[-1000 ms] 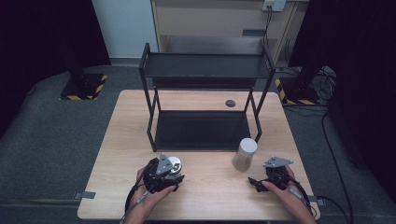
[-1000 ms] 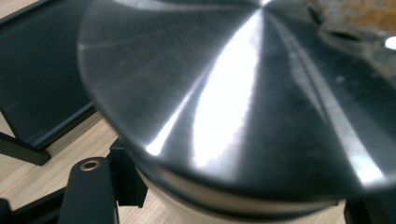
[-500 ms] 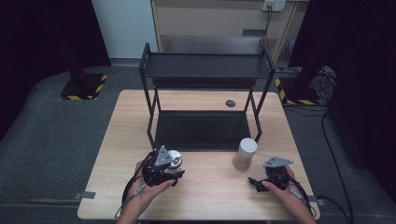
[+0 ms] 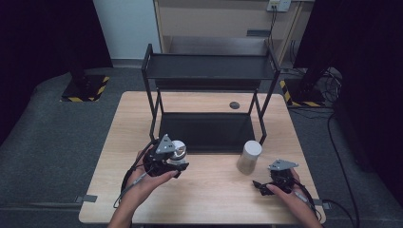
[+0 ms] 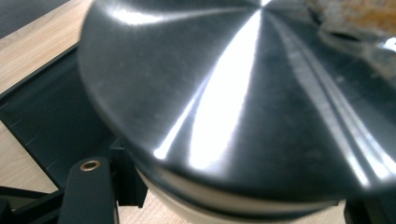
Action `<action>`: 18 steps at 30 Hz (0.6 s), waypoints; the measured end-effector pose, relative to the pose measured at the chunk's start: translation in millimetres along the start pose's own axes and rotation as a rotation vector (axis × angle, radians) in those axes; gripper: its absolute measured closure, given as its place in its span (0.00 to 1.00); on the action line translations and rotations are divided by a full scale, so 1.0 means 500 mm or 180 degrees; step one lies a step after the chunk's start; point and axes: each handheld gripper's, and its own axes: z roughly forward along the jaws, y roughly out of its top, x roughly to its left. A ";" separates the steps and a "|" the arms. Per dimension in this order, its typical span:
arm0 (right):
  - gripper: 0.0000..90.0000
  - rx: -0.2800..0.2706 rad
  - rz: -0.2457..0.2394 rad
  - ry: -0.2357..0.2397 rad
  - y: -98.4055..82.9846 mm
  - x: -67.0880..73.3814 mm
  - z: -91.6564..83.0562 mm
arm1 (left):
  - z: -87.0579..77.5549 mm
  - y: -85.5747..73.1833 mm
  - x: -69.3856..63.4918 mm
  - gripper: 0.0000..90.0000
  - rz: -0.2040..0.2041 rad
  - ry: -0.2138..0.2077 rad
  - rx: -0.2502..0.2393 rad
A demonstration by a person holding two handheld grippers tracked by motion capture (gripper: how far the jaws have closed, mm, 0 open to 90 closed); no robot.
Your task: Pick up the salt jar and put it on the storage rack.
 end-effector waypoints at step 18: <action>0.02 -0.0001 0.0000 0.0001 0.000 0.000 0.000 | -0.035 0.107 0.043 0.33 0.0067 -0.0092 0.0028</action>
